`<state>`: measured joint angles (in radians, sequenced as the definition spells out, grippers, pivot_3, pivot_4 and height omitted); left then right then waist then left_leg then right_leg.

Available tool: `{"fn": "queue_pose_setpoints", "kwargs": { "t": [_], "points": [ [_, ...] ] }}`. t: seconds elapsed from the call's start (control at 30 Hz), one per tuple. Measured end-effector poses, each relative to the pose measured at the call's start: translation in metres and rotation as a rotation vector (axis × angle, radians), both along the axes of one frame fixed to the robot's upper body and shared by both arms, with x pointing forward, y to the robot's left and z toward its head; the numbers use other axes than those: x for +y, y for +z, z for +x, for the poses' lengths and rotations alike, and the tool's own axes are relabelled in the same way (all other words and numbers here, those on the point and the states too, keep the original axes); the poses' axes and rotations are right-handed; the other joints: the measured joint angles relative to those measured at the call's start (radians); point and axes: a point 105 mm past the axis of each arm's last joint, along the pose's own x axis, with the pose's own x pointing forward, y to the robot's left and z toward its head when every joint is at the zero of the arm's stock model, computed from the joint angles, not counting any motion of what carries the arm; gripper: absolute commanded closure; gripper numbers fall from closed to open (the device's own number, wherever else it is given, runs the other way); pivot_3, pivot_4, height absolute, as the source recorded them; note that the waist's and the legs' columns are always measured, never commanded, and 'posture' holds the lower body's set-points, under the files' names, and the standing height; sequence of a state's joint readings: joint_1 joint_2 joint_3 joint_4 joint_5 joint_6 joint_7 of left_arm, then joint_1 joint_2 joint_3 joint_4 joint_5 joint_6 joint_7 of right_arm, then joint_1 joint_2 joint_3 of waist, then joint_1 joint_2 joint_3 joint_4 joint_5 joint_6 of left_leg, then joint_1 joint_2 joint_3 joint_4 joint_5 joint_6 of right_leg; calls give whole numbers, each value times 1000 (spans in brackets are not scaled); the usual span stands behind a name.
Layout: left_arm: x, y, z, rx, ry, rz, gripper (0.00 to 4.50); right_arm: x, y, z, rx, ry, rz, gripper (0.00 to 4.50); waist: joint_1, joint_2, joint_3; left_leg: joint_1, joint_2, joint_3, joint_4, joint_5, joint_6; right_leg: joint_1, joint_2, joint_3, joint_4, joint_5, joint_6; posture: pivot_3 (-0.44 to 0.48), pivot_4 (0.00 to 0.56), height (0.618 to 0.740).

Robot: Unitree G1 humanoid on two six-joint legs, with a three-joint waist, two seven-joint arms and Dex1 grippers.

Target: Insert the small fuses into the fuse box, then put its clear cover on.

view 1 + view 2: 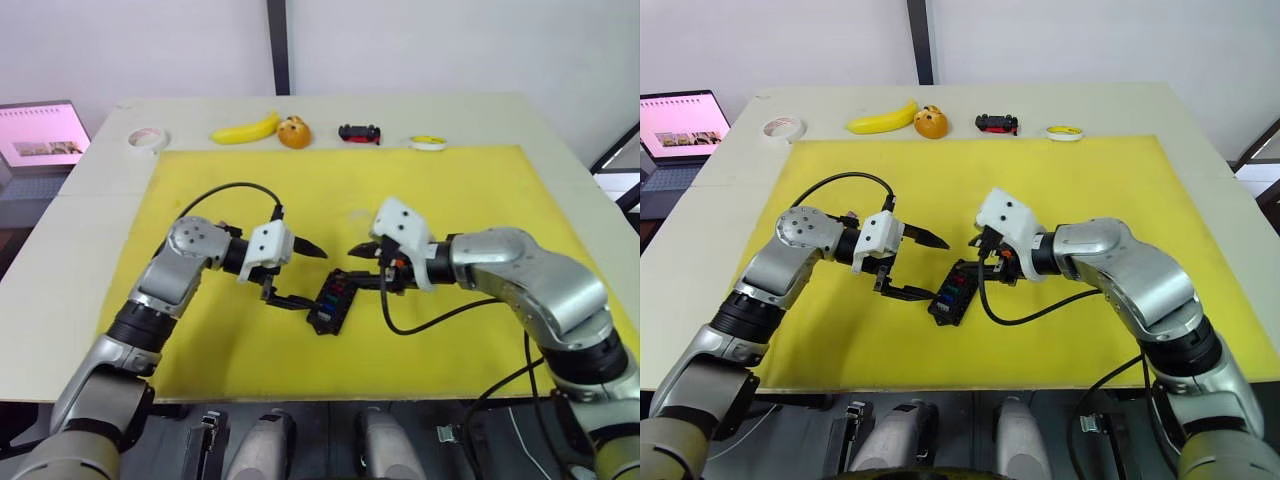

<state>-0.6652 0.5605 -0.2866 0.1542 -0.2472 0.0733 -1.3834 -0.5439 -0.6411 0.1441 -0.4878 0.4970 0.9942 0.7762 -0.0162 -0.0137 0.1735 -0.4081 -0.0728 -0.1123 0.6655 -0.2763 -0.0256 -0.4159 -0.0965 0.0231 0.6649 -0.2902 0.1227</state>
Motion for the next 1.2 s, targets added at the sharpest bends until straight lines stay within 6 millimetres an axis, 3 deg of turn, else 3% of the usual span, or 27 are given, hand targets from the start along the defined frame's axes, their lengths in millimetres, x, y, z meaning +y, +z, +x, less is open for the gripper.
{"fn": "queue_pose_setpoints", "kwargs": {
  "t": [0.07, 0.1, 0.33, 0.57, 1.2],
  "points": [
    [1, -1, -1, 7, 0, 3, 0, -2, -10, 0, 13, -7, 36, 4380, -1, 0, 0, 0, 0, 0, 0, 0, 0, 0, 0, 0, 0, 0, 0, 0, 150, 740],
    [1, -1, -1, 9, 0, 5, 0, -1, -12, 1, 8, -7, 57, 4454, -3, 0, 0, 0, 0, 0, 0, 0, 0, 0, 0, 0, 0, 0, 0, 0, 150, 740],
    [1, -2, -1, 13, -4, 8, 0, 3, -17, 4, -28, -22, 113, 4454, -1, 0, 0, 0, 0, 0, 0, 0, -1, -1, 0, 0, 0, 0, 0, 0, 150, 740],
    [2, -2, 0, 13, -2, 9, 0, 3, -35, 3, 8, -33, 71, 4454, -3, 0, 0, 0, 0, 0, 0, 0, -1, -1, 0, 0, 0, 0, 0, 0, 150, 740],
    [2, -3, 4, 13, 14, 20, 0, 2, -36, 4, -10, -39, 21, 4454, -2, 0, 0, 1, 0, 0, 0, 0, -1, 0, 0, 0, 0, 0, 0, 0, 150, 740]
  ]
}}
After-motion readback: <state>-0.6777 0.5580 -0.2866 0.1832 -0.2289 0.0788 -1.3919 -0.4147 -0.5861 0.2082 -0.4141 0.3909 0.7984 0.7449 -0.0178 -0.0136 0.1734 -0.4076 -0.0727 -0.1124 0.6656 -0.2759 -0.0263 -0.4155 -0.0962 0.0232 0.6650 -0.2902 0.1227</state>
